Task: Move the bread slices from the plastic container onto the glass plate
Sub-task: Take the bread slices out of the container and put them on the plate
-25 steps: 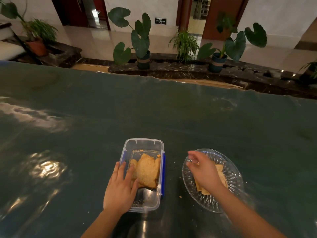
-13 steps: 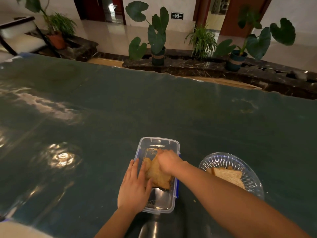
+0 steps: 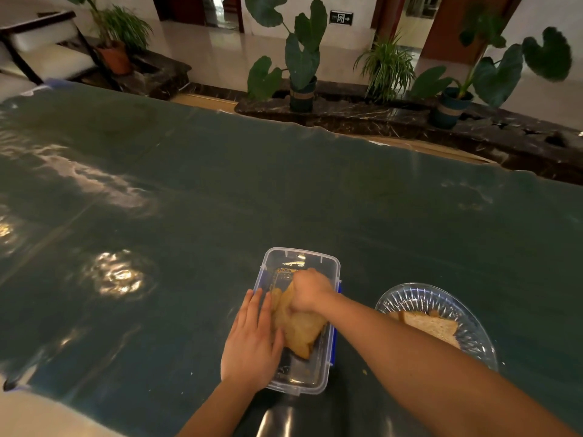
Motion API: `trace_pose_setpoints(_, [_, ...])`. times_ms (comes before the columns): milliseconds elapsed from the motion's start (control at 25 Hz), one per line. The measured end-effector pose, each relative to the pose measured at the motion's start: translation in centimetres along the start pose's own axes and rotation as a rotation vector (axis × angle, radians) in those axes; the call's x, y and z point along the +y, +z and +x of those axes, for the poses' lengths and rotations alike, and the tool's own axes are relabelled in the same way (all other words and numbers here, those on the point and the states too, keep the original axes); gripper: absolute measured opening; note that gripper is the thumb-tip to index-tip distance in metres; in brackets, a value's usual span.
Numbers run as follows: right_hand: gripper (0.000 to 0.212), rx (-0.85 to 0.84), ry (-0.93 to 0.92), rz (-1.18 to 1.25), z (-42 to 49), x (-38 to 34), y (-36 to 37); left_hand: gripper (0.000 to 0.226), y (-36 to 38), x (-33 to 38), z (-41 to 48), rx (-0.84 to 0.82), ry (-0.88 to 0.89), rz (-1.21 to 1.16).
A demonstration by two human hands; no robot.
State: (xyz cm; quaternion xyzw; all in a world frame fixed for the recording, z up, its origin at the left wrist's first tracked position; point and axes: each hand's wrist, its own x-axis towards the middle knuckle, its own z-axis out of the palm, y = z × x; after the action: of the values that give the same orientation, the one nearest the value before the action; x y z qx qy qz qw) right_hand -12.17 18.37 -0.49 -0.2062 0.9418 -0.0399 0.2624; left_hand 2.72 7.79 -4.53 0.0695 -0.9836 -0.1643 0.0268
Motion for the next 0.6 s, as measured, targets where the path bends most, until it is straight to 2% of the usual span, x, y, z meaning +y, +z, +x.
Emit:
trace_pose_setpoints(120, [0.046, 0.012, 0.02, 0.166, -0.7, 0.7, -1.1, 0.067, 0.0, 0.0, -0.1, 0.014, -0.008, -0.015])
trace_pose_setpoints(280, [0.04, 0.153, 0.085, 0.373, -3.4, 3.3, -3.6, 0.073, 0.0, -0.2, -0.1, 0.015, -0.011, -0.041])
trace_pose_setpoints(600, [0.038, 0.401, 0.259, 1.103, -11.9, 12.3, -8.1, 0.076, 0.0, -0.2, 0.1, -0.004, -0.02, -0.056])
